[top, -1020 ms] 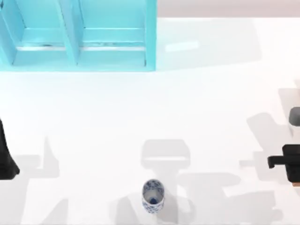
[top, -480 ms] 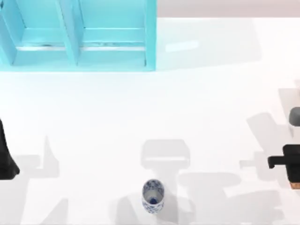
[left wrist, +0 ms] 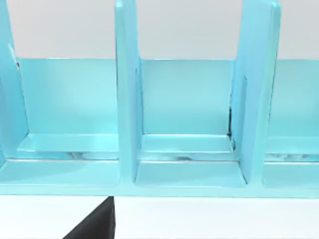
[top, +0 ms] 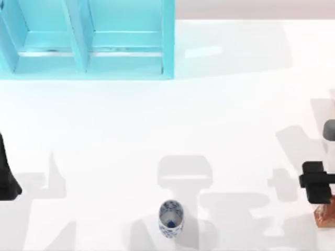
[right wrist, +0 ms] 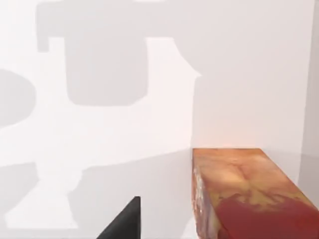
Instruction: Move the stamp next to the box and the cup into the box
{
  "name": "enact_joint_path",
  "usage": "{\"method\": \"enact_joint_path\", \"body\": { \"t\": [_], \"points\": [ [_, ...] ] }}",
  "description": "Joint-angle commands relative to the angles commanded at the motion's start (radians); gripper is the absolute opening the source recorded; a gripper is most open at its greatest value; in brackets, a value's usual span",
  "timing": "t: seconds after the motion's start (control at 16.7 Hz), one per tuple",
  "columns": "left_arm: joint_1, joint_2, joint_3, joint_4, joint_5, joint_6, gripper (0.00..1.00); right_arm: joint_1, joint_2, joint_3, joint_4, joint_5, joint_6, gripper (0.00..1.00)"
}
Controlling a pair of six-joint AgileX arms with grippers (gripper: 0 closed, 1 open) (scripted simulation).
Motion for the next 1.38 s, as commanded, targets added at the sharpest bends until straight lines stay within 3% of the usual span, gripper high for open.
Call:
{"method": "enact_joint_path", "body": {
  "t": [0.54, 1.02, 1.38],
  "points": [
    [0.0, 0.0, 0.0, 0.0, 0.0, 0.0, 1.0, 0.003, -0.001, 0.017, -0.017, -0.001, -0.001, 1.0],
    [0.0, 0.0, 0.0, 0.0, 0.0, 0.0, 1.0, -0.004, -0.038, 0.322, -0.372, 0.0, -0.005, 1.0],
    [0.0, 0.0, 0.0, 0.0, 0.0, 0.0, 1.0, -0.003, -0.047, 0.363, -0.412, -0.001, -0.007, 1.0]
  ]
}}
